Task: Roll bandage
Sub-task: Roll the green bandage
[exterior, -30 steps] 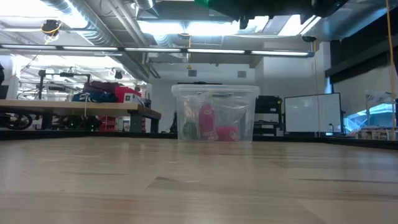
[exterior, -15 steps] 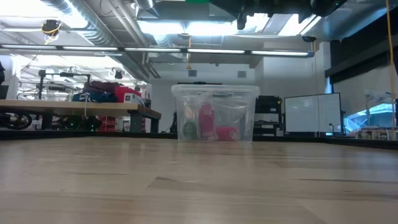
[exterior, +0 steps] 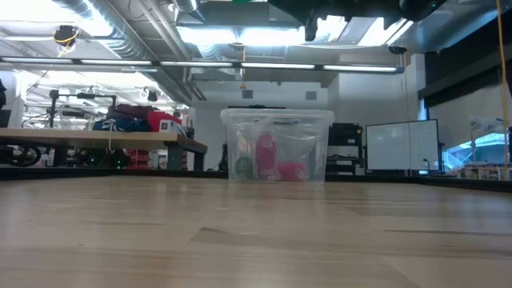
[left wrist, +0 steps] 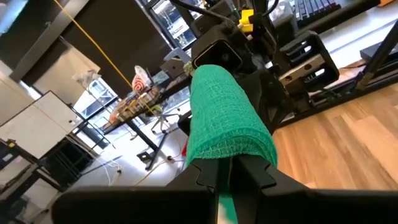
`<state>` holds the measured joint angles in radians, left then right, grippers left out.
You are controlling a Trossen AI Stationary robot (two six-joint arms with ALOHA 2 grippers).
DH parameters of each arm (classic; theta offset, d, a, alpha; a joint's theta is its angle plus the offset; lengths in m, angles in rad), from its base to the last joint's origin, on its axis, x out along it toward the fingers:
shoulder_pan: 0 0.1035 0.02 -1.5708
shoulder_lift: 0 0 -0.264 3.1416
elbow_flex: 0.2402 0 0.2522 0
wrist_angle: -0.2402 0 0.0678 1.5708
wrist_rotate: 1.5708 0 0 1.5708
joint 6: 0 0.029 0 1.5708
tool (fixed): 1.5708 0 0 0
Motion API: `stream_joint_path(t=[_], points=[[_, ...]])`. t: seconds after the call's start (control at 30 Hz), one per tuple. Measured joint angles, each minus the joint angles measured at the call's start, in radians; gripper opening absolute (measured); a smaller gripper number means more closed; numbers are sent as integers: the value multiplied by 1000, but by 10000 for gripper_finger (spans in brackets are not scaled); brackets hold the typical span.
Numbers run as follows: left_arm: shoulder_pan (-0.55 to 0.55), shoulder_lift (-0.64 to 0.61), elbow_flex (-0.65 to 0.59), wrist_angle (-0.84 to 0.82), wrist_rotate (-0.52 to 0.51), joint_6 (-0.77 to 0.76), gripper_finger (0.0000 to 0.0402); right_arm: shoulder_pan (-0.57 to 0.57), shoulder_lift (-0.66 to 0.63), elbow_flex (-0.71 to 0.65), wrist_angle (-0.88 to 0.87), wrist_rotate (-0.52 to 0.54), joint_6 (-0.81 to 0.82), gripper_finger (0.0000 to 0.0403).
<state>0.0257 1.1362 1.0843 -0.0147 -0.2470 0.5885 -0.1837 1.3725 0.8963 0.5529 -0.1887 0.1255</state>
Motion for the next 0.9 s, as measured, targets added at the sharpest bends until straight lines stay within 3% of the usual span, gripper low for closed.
stream_joint_path(t=[0.23,0.53,0.9], points=[[0,0,0,15,0,15,13,0,0,0,-41,-1,-22,130],[-43,0,0,20,-1,8,13,0,-8,0,-238,89,-132,139],[-58,0,0,28,-1,14,13,21,19,1,29,-13,-145,138]])
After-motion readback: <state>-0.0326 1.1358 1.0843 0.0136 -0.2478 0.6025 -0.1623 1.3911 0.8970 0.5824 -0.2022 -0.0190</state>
